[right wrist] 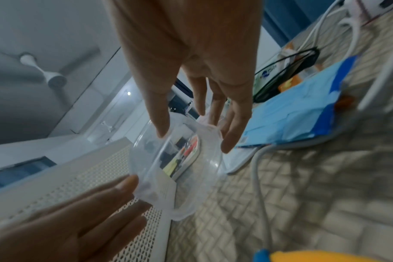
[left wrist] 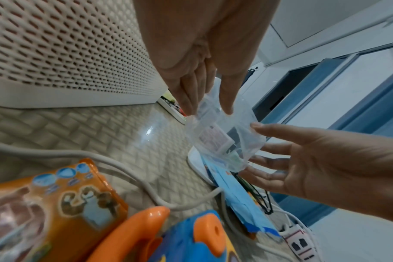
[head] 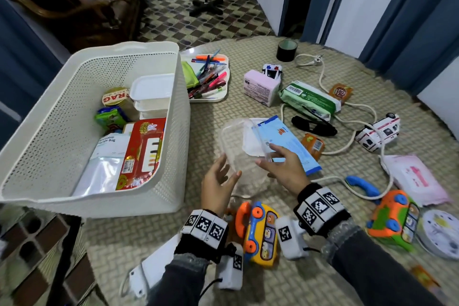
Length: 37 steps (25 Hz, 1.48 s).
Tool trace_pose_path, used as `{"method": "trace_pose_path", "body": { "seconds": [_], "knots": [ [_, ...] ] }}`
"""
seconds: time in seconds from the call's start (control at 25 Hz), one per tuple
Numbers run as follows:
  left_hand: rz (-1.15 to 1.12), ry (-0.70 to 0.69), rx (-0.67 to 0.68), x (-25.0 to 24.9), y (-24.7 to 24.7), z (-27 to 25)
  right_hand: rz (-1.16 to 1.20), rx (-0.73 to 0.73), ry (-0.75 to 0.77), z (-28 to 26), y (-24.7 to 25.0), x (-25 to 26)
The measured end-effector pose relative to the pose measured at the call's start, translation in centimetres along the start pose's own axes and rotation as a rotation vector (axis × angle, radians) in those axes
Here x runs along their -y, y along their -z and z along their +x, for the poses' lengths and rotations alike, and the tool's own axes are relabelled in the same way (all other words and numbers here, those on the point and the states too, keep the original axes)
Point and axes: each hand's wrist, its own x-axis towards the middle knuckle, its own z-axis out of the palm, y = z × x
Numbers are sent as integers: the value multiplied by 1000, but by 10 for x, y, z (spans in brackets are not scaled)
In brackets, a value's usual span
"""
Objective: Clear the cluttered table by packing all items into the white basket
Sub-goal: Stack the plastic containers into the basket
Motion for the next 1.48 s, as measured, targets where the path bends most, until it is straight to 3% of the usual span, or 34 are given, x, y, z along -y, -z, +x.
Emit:
{"method": "trace_pose_path", "body": {
  "seconds": [0.28, 0.48, 0.64, 0.8, 0.88, 1.0, 1.08, 1.36, 1.48],
  "knots": [
    [-26, 61, 107, -24, -39, -40, -172, -145, 159, -76, 66, -29],
    [152, 43, 219, -30, -78, -67, -223, -254, 204, -117, 97, -57],
    [267, 45, 261, -16, -103, -81, -271, -345, 154, -137, 106, -82],
    [261, 143, 289, 6, -114, -95, 60, -306, 56, -156, 114, -107],
    [231, 199, 308, 14, -116, -103, 247, -357, -24, -164, 118, -113],
    [123, 302, 317, 31, -117, -108, 301, -493, -103, -166, 122, -127],
    [150, 311, 333, 45, -116, -107, 296, -489, -198, -164, 124, -141],
    [354, 271, 397, 62, -108, -102, 82, -427, -288, -164, 125, -149],
    [366, 198, 343, 43, -104, -89, -241, -449, -206, -154, 125, -133]
  ]
}}
